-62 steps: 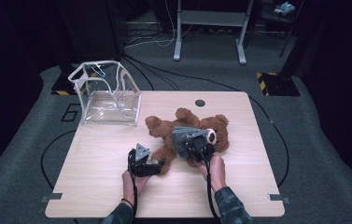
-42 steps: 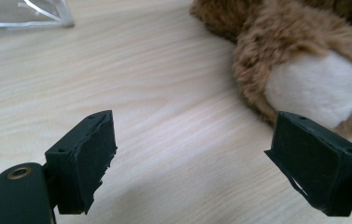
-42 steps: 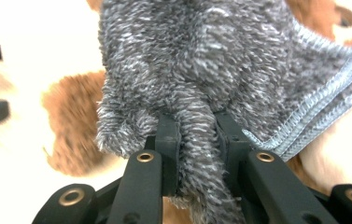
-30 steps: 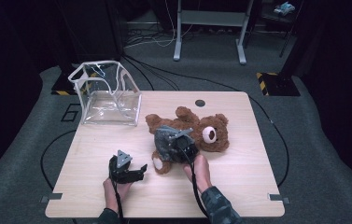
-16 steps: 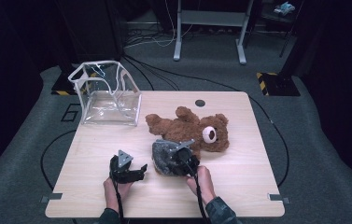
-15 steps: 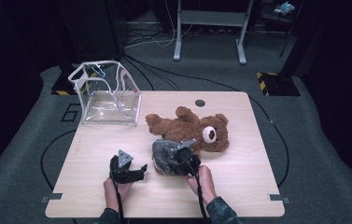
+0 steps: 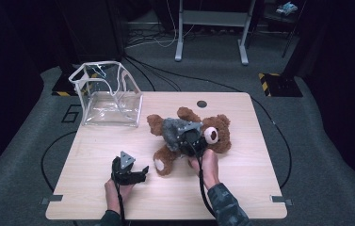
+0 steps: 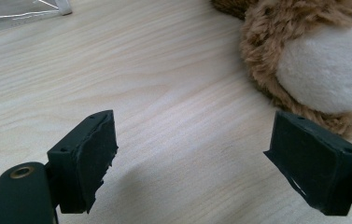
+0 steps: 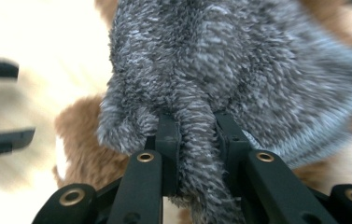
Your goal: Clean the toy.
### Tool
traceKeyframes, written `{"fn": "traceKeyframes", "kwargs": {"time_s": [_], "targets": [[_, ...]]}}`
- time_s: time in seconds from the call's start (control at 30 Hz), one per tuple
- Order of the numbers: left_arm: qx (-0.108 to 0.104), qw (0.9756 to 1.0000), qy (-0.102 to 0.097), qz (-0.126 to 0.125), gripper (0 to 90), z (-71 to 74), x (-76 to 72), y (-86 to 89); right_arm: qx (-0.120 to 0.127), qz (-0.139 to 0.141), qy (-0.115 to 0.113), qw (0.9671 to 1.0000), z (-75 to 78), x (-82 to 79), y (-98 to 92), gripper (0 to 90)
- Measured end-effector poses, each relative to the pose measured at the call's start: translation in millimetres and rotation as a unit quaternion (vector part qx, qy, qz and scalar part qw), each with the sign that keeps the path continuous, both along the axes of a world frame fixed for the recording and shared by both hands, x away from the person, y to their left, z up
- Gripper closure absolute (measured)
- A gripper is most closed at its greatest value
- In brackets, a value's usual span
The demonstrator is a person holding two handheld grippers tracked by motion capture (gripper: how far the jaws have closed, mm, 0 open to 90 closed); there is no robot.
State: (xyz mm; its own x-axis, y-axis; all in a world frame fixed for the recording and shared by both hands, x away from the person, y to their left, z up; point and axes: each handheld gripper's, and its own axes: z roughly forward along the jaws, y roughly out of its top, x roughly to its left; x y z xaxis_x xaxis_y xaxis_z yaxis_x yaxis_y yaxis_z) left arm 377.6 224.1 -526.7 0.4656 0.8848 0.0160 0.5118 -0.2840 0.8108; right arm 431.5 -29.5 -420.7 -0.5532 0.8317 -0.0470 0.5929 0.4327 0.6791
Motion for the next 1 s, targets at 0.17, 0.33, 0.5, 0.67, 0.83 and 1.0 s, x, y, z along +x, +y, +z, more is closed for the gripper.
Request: {"fn": "traceKeyframes", "kwargs": {"time_s": [0.17,0.33,0.5,0.67,0.83,1.0], "targets": [[0.001,1.0000,-0.002,0.000,15.0,-0.5,0.5,-0.6,0.012,0.029,0.055,0.9980,-30.9,-2.5,11.9,74.9],[0.007,1.0000,0.002,-0.001,15.1,-0.7,1.0,-1.5,0.022,0.056,0.077,0.9952,-41.0,-14.9,16.3,74.9],[0.007,1.0000,0.005,-0.004,15.1,-0.3,1.0,-1.0,0.024,0.078,0.089,0.9927,-44.4,-27.9,16.9,74.9],[0.006,1.0000,0.006,-0.003,15.1,-0.3,1.2,-1.2,0.014,0.101,0.110,0.9887,-50.7,-37.7,15.5,74.9],[0.011,0.9999,0.002,-0.005,15.1,-0.5,1.4,-0.5,0.029,0.083,0.072,0.9935,-28.5,-34.7,-2.6,74.9],[0.009,0.9999,0.005,-0.004,15.0,-0.5,1.0,-1.0,0.046,0.021,0.009,0.9987,5.0,-15.7,-22.3,74.9]]}}
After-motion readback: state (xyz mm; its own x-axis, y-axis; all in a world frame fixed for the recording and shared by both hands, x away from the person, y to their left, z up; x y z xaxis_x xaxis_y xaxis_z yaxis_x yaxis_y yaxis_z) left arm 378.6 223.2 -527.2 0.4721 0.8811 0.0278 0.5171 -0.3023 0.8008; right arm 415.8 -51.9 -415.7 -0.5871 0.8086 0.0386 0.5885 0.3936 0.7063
